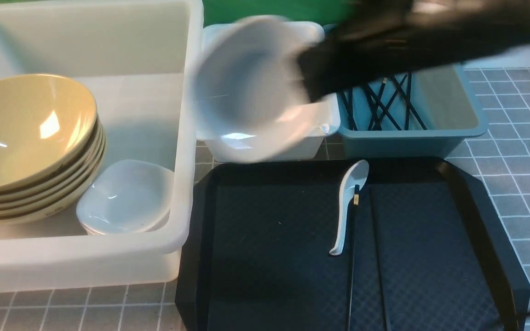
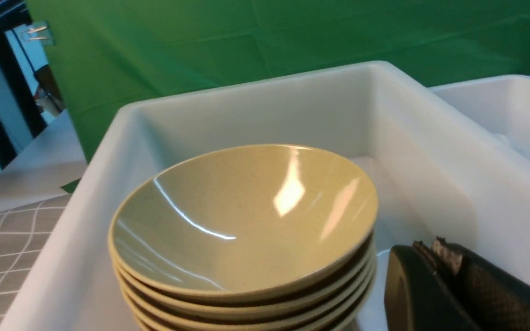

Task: On grey table put chopsticks spoon bowls plates into blue grey white boxes.
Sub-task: 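Place the white bowl into the white bin on top of the stacked bowls with the right gripper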

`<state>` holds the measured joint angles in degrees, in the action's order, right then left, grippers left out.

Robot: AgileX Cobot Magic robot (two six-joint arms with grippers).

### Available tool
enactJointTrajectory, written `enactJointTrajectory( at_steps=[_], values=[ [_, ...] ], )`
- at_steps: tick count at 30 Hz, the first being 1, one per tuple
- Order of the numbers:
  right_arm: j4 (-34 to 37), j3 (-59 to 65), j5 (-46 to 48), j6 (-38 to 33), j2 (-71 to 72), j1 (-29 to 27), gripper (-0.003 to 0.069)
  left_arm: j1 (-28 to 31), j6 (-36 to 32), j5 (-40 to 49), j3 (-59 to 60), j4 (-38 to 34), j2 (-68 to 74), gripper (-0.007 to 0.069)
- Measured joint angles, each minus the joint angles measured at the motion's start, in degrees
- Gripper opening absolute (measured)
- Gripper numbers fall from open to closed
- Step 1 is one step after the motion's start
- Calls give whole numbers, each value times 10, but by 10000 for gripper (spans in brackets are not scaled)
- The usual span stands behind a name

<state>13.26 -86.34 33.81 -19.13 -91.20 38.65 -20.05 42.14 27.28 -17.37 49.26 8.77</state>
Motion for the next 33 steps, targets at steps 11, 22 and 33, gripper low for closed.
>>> enactJointTrajectory(
  at_steps=[11, 22, 33],
  values=[
    [-85, -349, 100, -62, -336, 108, 65, 0, 38, 16, 1, 27, 0, -8],
    [-126, -417, 132, -44, -419, 121, 153, 0, 38, 18, 1, 29, 0, -8],
    [-136, -412, 180, 58, -337, 99, 566, 0, 38, 18, 1, 28, 0, -8]
  ],
)
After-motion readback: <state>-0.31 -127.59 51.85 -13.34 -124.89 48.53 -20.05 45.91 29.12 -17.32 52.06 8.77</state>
